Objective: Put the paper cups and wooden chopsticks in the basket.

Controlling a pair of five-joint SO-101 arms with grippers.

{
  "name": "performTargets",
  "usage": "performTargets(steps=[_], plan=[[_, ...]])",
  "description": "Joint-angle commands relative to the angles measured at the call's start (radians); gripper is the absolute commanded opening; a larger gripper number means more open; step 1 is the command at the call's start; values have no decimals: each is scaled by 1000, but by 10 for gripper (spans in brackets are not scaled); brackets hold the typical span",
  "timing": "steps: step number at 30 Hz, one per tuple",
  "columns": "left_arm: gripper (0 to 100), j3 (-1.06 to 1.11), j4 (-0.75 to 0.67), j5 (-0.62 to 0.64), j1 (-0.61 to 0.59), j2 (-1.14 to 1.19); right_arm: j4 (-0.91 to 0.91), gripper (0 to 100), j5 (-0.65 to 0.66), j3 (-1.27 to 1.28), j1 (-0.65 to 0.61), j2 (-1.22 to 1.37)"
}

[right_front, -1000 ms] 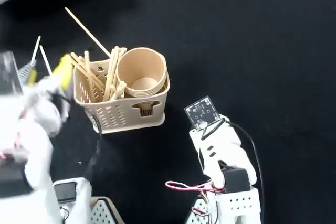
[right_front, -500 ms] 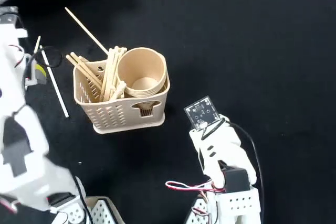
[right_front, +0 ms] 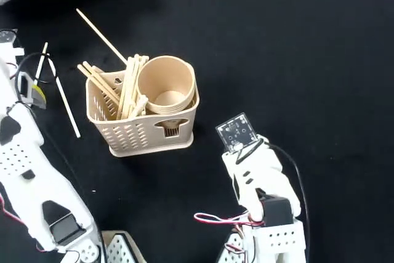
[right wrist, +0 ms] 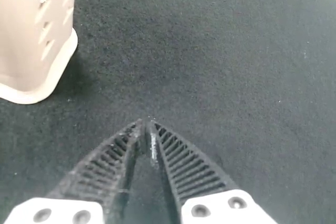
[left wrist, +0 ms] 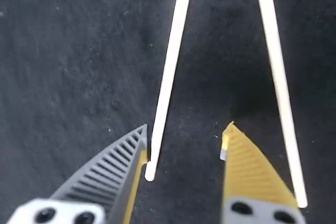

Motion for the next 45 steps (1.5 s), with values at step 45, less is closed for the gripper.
performTargets(steps=[45], plan=[[29,1299,-528,560,455,-1956,5,12,8,-4,9,-81]])
